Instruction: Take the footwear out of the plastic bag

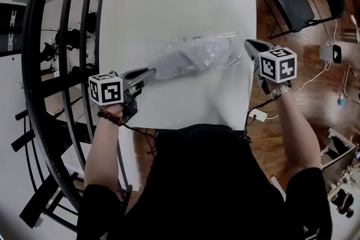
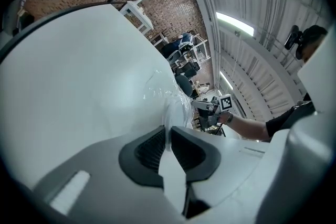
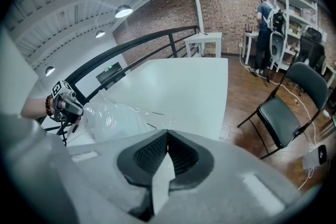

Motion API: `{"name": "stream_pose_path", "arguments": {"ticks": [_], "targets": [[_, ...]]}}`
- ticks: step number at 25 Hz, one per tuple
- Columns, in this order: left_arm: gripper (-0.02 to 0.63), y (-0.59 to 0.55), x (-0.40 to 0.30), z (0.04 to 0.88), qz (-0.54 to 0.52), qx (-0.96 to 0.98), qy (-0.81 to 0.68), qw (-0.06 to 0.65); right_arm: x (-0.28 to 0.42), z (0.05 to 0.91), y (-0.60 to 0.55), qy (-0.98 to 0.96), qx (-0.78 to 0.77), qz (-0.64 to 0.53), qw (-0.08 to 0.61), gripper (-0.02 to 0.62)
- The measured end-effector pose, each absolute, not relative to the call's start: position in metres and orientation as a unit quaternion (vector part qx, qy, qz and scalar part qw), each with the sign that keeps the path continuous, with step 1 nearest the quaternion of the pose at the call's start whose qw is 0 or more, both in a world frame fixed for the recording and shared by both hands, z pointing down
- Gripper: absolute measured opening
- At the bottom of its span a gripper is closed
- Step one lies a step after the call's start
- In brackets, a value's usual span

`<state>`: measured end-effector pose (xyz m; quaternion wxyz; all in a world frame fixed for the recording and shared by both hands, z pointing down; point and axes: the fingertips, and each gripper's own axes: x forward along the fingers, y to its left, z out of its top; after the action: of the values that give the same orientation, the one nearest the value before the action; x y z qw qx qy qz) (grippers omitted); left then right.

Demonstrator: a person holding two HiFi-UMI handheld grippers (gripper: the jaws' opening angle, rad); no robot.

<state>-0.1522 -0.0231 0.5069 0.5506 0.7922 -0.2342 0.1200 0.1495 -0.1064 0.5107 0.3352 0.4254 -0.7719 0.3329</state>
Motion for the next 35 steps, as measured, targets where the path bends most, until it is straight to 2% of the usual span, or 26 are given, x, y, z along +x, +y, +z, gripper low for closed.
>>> {"name": "stream_pose_path", "arguments": {"ticks": [21, 30, 35], "targets": [[0.048, -0.025, -0.211, 0.507, 0.033, 0.773, -0.273, 0.572, 0.199, 0.517, -0.114, -0.709, 0.51, 0.381, 0.303, -0.008], [0.046, -0.02, -0.234, 0.503, -0.024, 0.713, -0.307, 0.63, 0.228, 0.514, -0.114, -0.677, 0.549, 0.406, 0.276, -0.008], [0.046, -0.025, -0.246, 0.497, -0.068, 0.71, -0.312, 0.628, 0.243, 0.514, -0.113, -0.653, 0.576, 0.422, 0.254, -0.008]]}}
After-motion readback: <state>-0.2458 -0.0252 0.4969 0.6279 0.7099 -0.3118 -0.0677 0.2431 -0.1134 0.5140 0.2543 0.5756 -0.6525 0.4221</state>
